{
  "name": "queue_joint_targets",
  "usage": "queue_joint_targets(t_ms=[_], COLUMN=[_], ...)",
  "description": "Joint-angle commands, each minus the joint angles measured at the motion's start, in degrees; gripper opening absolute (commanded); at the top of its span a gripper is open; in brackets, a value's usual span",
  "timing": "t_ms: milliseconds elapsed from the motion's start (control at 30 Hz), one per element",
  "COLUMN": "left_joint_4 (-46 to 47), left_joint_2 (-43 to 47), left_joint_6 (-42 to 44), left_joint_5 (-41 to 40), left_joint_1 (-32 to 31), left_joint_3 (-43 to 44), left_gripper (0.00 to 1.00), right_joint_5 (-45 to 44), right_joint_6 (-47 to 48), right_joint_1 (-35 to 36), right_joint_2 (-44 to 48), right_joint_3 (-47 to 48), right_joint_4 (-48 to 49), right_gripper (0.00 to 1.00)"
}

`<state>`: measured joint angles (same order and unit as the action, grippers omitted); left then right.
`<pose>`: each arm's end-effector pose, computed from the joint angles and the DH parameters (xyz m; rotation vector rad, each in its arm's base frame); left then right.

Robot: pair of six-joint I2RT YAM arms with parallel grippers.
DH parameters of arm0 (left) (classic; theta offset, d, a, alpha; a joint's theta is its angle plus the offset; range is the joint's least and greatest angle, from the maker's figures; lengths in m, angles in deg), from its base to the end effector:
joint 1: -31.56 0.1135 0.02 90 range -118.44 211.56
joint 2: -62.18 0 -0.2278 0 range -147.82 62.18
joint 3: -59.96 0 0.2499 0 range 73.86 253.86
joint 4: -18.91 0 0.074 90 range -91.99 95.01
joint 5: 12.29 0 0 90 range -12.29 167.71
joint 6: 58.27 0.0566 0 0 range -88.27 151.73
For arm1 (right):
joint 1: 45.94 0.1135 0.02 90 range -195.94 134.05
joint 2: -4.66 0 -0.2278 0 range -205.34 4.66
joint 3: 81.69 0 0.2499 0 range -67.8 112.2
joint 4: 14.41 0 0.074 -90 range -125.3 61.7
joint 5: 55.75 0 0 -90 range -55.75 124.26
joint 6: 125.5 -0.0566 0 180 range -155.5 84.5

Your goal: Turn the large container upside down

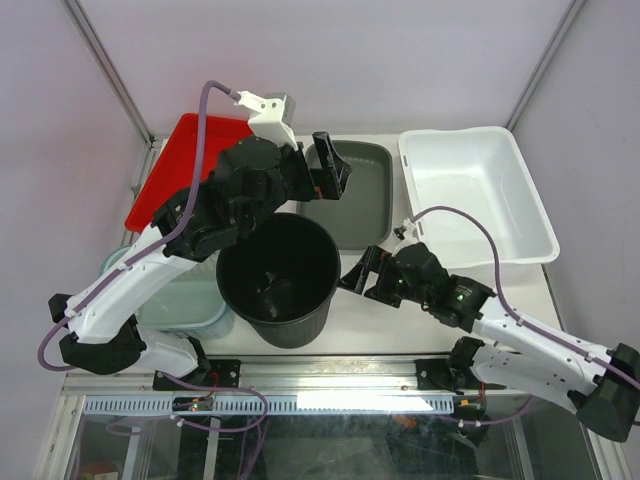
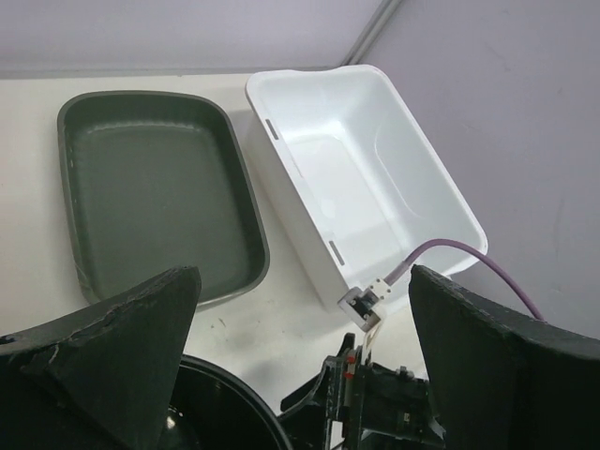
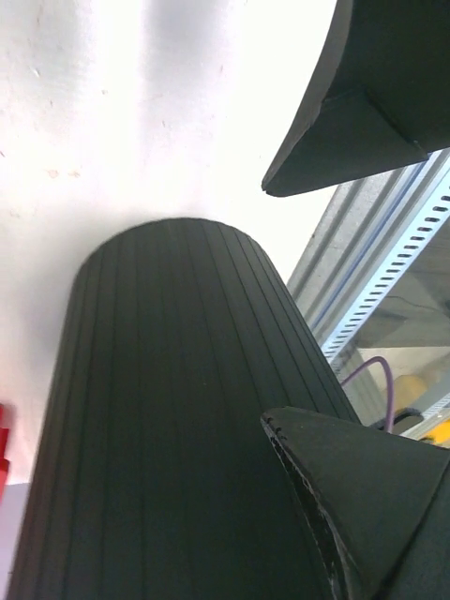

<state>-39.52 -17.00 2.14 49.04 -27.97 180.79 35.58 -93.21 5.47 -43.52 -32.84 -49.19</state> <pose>0.1666 -0.2296 0.4676 0.1378 1.8678 -0.6241 0.1400 0.1776 0.2130 0.1166 2.3858 1.0484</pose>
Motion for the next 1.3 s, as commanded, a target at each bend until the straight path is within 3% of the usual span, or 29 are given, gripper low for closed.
queue_joint_targets(t_ms=[0,133,267,367,467,667,800,967,1267], left_joint_4=[2.44,2.55,3.17,3.36,3.44,3.31,2.98,2.81,2.31], left_joint_2=[1.82,2.25,1.39,0.34,-0.23,0.24,0.79,1.52,-7.47], left_joint_6=[0.25,0.64,1.39,2.01,2.16,1.84,1.72,1.8,3.76], left_joint_5=[-1.39,-1.24,0.12,0.89,1.57,2.49,2.78,2.43,3.33], left_joint_1=[0.34,0.37,0.37,0.36,0.34,0.33,0.3,0.33,0.37], left_joint_3=[-0.7,-1.16,-0.59,0.98,1.85,0.82,-0.3,-1.36,3.88], left_gripper=[0.99,0.99,0.99,0.99,0.99,0.99,0.99,0.99,0.99], right_joint_5=[-9.52,-14.5,-11.26,-7.12,-9.88,-7.48,-7.74,-18.67,-25.96], right_joint_6=[-2.48,-0.56,3.27,3.24,2.6,3.46,5.58,10.36,20.02], right_joint_1=[0.27,0.26,0.35,1.7,7.73,14.1,14.67,12.73,-3.71], right_joint_2=[3.63,11.94,12.37,7.09,-0.73,-19.71,-25.13,-15.77,6.64], right_joint_3=[2.78,1.52,0.89,0.45,2.19,11.13,16.46,15.73,16.05], right_joint_4=[-1.38,-7.91,-9.61,-3.91,2.47,14.22,11.67,-0.17,-17.38], right_gripper=[1.0,1.0,1.0,0.99,0.99,1.0,1.0,0.99,0.99])
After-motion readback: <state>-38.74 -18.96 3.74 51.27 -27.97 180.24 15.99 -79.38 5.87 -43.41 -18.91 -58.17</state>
